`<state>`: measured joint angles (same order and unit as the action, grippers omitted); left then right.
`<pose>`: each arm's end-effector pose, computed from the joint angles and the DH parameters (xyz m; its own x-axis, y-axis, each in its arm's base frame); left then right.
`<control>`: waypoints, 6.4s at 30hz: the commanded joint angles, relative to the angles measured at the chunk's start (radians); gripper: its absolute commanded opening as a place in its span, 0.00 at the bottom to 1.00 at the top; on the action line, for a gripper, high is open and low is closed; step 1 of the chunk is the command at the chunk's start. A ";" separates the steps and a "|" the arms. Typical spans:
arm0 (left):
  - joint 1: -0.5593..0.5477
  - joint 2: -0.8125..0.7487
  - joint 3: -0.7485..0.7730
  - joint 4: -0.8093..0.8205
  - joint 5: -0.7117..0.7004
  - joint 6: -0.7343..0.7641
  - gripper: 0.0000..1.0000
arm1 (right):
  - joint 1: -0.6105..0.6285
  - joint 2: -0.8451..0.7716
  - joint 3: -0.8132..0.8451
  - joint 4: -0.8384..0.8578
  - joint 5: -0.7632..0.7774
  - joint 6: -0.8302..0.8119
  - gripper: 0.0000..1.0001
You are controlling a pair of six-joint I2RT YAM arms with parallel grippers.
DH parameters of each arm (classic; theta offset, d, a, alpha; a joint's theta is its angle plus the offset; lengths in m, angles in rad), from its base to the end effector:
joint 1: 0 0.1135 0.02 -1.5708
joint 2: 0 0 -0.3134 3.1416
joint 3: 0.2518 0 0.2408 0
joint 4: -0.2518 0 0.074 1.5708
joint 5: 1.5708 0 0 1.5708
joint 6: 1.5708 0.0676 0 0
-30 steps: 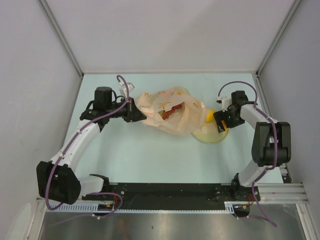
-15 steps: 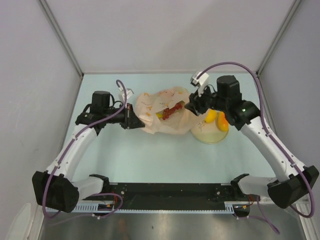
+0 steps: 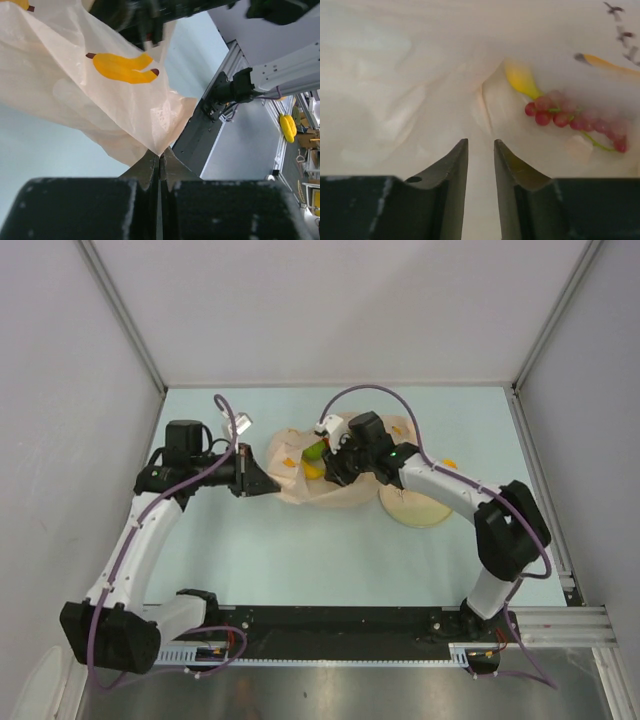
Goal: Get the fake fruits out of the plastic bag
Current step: Take out the fake fruit from the plastic bag, then adjust the plastic bag at the center of the board.
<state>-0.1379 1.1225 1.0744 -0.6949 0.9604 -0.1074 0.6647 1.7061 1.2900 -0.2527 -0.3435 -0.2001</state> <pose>0.1935 -0.0828 0.3684 -0.7387 0.0405 -0.6728 0.6008 0.4920 -0.6301 0.3070 0.2695 0.2993 -0.3215 -0.4897 -0.8104 -0.8700 0.4906 0.0487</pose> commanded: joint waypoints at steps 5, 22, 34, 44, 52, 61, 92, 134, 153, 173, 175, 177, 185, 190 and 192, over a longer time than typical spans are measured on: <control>0.003 -0.222 -0.111 -0.031 0.086 -0.054 0.00 | 0.219 0.096 -0.018 0.099 0.022 0.002 0.37; 0.242 -0.213 -0.128 -0.166 0.024 0.097 0.00 | 0.108 0.131 -0.052 0.363 0.132 0.083 0.48; 0.305 -0.176 0.136 -0.393 0.080 0.253 0.00 | 0.193 0.332 0.167 0.408 0.250 0.091 0.48; 0.302 -0.245 -0.020 -0.310 0.113 0.166 0.00 | 0.203 0.475 0.282 0.342 0.239 0.012 0.66; 0.304 -0.250 -0.145 -0.135 0.095 0.045 0.00 | 0.228 0.503 0.244 0.320 0.222 -0.021 0.84; 0.304 -0.253 -0.175 -0.127 0.083 0.035 0.00 | 0.228 0.510 0.249 0.322 0.179 -0.062 0.76; 0.304 -0.265 -0.177 -0.095 0.064 0.052 0.00 | 0.052 0.147 0.224 0.067 0.001 0.186 0.21; 0.304 -0.236 -0.150 -0.063 0.035 0.114 0.00 | 0.026 0.000 0.069 0.115 -0.217 -0.035 0.25; 0.290 0.148 0.162 0.256 0.094 -0.112 0.00 | -0.120 -0.278 0.264 -0.037 -0.396 0.100 0.26; 0.296 0.142 0.190 0.201 -0.004 -0.054 0.00 | -0.491 -0.335 0.032 -0.064 -0.386 0.468 0.24; 0.313 0.126 0.191 0.169 -0.086 -0.028 0.00 | -0.552 -0.344 0.069 0.051 -0.376 0.522 0.26; 0.323 0.123 0.185 0.152 -0.130 -0.005 0.00 | -0.582 -0.295 0.182 0.136 -0.355 0.566 0.24; 0.333 0.129 0.165 0.158 -0.108 -0.008 0.00 | -0.657 -0.206 0.250 0.403 -0.198 0.905 0.26; 0.324 0.103 0.090 0.258 -0.005 -0.113 0.00 | -0.570 -0.171 0.218 0.369 -0.276 0.993 0.26; 0.308 0.100 0.094 0.255 -0.008 -0.109 0.00 | -0.481 -0.169 0.200 0.377 -0.295 1.010 0.26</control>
<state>0.1722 1.2625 1.1793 -0.4953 0.9127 -0.1837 0.0658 1.5234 1.5131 0.0639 -0.6231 0.7170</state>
